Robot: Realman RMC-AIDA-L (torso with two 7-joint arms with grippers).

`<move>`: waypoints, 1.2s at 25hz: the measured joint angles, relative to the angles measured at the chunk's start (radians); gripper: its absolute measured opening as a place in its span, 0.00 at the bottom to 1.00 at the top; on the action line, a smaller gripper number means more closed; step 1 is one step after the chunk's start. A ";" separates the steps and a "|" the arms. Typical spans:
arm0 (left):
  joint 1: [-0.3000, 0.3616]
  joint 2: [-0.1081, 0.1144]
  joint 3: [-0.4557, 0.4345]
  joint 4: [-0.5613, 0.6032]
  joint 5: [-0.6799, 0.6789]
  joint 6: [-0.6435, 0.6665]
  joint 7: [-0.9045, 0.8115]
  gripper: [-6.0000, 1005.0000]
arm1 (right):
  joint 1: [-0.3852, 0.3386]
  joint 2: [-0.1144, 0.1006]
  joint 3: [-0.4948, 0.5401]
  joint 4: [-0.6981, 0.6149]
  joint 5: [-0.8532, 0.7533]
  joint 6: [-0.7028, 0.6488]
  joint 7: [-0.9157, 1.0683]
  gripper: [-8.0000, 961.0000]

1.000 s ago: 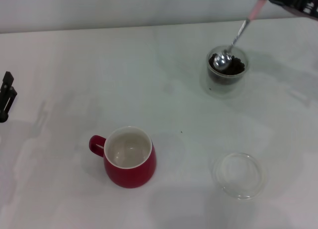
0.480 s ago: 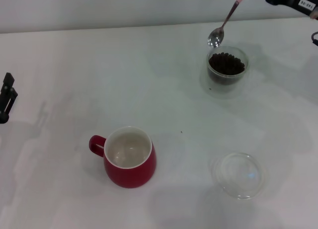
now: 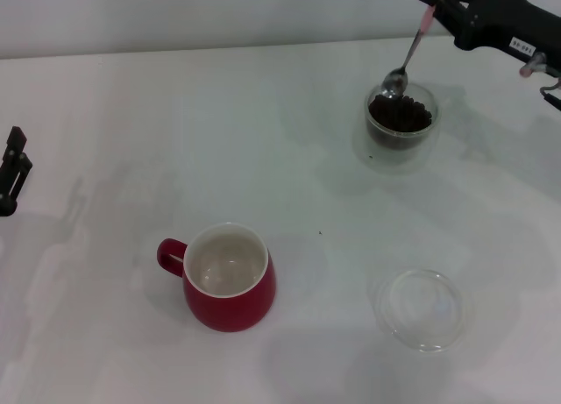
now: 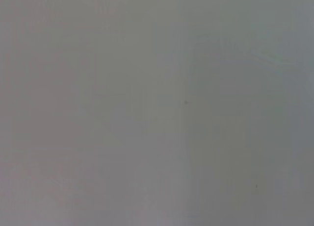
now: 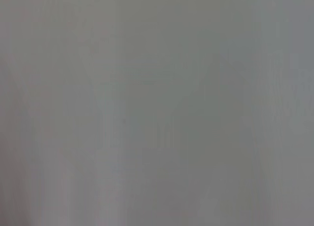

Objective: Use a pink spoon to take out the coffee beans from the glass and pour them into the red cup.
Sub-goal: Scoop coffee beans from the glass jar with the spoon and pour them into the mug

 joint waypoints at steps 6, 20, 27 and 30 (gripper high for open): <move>-0.002 0.000 0.000 0.001 0.000 0.000 -0.002 0.71 | 0.000 0.005 -0.036 -0.001 -0.003 0.070 -0.033 0.18; -0.001 -0.003 0.000 0.005 -0.036 -0.015 -0.003 0.72 | -0.011 0.009 -0.058 0.009 -0.005 0.154 -0.018 0.19; 0.001 -0.003 0.000 0.018 -0.038 -0.023 -0.003 0.71 | -0.024 0.007 -0.059 0.008 -0.005 0.169 0.082 0.19; -0.002 -0.003 0.000 0.018 -0.038 -0.024 -0.003 0.71 | -0.026 0.005 -0.062 0.004 -0.005 0.183 0.138 0.19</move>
